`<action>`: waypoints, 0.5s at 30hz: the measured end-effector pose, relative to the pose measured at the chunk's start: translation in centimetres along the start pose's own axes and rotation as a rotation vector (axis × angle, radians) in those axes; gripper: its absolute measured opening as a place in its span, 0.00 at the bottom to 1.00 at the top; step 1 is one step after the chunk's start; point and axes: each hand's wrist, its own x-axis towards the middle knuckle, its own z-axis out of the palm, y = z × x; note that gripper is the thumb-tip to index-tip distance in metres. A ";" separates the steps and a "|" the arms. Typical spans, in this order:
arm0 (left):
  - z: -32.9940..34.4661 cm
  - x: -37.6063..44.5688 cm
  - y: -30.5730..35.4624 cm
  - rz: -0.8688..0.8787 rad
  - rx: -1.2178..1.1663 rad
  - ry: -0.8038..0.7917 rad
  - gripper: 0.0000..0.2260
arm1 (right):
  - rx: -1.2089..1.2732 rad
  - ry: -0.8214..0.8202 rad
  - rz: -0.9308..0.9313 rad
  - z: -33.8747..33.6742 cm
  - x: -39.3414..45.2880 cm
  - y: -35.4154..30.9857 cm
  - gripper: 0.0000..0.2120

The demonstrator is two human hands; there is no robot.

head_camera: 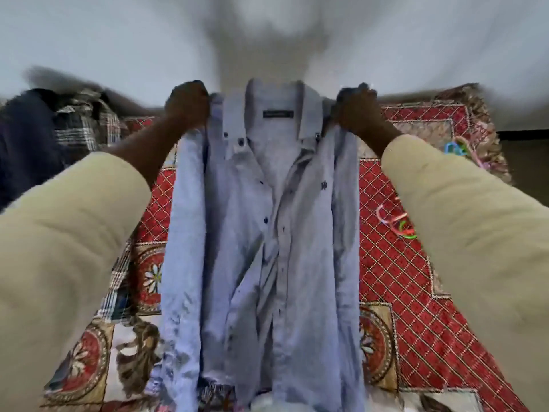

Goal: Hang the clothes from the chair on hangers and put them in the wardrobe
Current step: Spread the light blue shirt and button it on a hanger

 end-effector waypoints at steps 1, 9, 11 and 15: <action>3.2 1.0 0.1 -0.044 0.056 0.140 0.17 | -0.080 0.162 0.029 3.6 0.9 -0.1 0.19; 26.2 -7.6 -4.4 0.086 0.015 -0.365 0.24 | 0.039 -0.253 -0.100 26.2 -6.2 0.1 0.24; 27.6 -8.8 -5.1 0.083 -0.036 -0.365 0.27 | 0.020 -0.164 -0.086 27.4 -7.5 0.1 0.24; 26.7 -12.5 -4.7 -0.001 -0.291 -0.075 0.22 | 0.064 -0.009 0.051 26.9 -9.5 -2.6 0.23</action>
